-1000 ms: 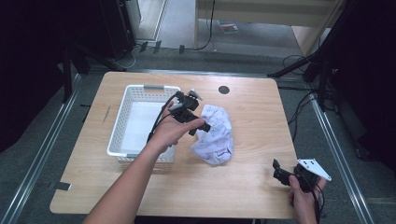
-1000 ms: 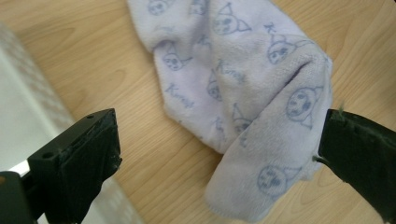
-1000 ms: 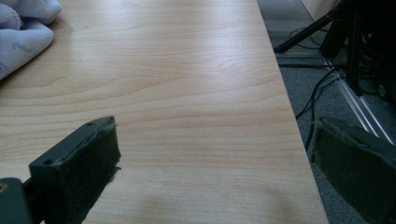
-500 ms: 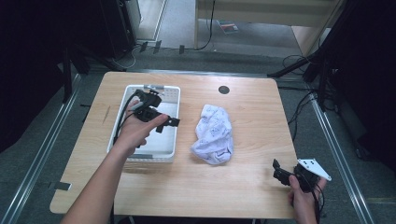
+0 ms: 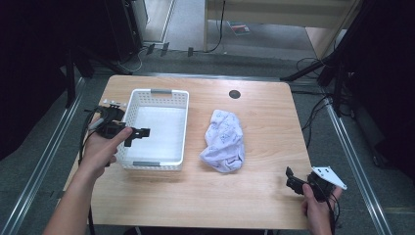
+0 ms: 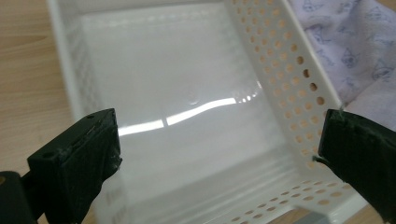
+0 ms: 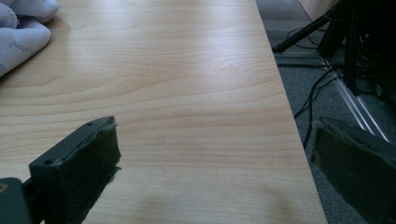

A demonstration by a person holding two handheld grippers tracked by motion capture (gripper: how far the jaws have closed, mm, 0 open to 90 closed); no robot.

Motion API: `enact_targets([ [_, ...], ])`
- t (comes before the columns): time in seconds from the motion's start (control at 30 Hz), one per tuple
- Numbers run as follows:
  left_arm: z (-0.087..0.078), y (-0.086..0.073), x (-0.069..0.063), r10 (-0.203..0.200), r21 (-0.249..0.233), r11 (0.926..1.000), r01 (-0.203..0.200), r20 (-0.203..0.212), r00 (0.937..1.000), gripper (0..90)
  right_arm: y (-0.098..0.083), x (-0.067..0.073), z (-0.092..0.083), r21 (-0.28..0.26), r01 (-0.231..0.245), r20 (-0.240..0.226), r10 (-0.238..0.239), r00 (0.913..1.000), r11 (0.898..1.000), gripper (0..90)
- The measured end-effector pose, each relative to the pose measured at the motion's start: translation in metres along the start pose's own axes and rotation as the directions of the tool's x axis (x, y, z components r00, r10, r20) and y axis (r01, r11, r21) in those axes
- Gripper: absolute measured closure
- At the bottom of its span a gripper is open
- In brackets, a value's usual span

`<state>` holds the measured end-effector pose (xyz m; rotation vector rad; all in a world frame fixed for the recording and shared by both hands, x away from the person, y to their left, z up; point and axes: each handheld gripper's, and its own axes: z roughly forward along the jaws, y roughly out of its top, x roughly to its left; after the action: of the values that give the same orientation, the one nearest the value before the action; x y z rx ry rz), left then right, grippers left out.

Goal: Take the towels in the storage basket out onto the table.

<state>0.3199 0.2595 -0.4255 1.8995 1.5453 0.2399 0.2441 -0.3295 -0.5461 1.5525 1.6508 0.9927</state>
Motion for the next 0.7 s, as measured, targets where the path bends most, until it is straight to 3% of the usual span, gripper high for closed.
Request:
enact_targets([
  [0.17,-0.009,-0.028,0.027,-0.070,-0.053,0.9961,0.070,0.011,0.9975,0.0,0.000,0.000,0.000,0.002,0.001,0.005,-0.001,1.0000,1.000,1.2],
  [0.3,-0.021,-0.054,0.042,-0.106,-0.137,0.9847,0.108,0.022,0.9941,0.0,0.000,0.001,0.000,0.000,0.002,0.007,-0.002,1.0000,1.000,1.2],
  [0.43,-0.029,-0.077,0.056,-0.147,-0.221,0.9644,0.145,0.005,0.9891,0.0,0.000,0.001,0.000,0.001,0.003,0.008,-0.003,1.0000,1.000,1.3],
  [0.57,-0.027,-0.103,0.070,-0.172,-0.311,0.9374,0.158,-0.019,0.9849,0.0,0.000,0.001,0.000,-0.003,0.007,0.009,-0.007,0.9999,1.000,1.2],
  [0.7,-0.019,-0.132,0.079,-0.163,-0.397,0.9100,0.120,-0.075,0.9838,0.0,0.000,0.001,0.000,-0.004,0.009,0.009,-0.009,0.9999,1.000,2.3],
])
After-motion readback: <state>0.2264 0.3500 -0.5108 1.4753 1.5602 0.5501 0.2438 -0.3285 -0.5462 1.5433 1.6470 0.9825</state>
